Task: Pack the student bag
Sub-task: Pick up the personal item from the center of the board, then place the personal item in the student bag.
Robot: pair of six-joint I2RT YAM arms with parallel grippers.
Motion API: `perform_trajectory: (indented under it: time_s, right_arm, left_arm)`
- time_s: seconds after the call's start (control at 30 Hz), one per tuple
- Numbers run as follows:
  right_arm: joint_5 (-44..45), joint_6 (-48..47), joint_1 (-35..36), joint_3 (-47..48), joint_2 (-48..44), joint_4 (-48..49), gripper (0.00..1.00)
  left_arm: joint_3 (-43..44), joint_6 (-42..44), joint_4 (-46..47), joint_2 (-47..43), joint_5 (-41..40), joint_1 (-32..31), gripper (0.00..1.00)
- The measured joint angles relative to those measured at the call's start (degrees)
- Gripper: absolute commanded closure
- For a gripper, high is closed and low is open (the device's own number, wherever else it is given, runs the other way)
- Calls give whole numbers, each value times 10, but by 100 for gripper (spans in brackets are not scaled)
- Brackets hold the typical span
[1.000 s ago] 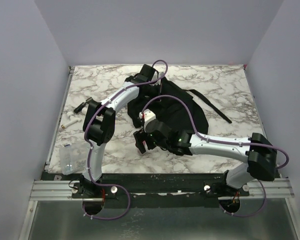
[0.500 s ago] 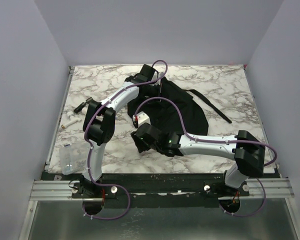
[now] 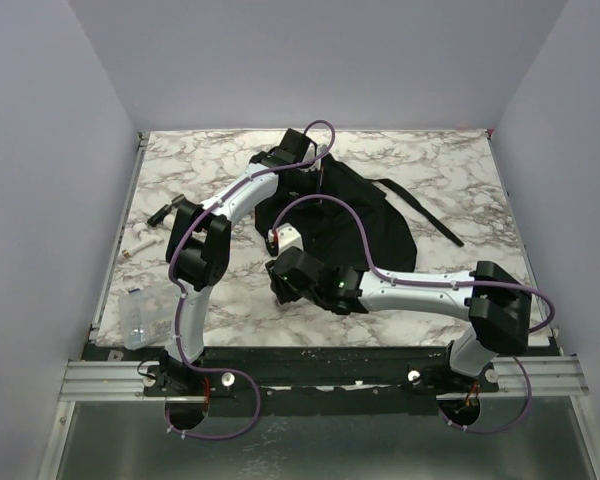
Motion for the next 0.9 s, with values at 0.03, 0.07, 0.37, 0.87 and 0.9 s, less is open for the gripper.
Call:
perform_trajectory:
  time_s: [0.03, 0.07, 0.37, 0.87, 0.9]
  right_arm:
    - [0, 0, 0, -2, -2, 1, 99]
    - [1, 3, 0, -2, -3, 1, 99]
    - [-108, 72, -176, -112, -175, -9, 99]
    - [-389, 323, -622, -250, -162, 212, 100]
    - [-397, 342, -620, -260, -146, 239, 99]
  left_arm:
    - [0, 0, 0, 0, 0, 0, 100]
    - [0, 0, 0, 0, 0, 0, 100]
    - [0, 0, -2, 0, 0, 0, 100]
    - [0, 0, -6, -12, 4, 1, 100]
    - [0, 0, -6, -12, 7, 2, 100]
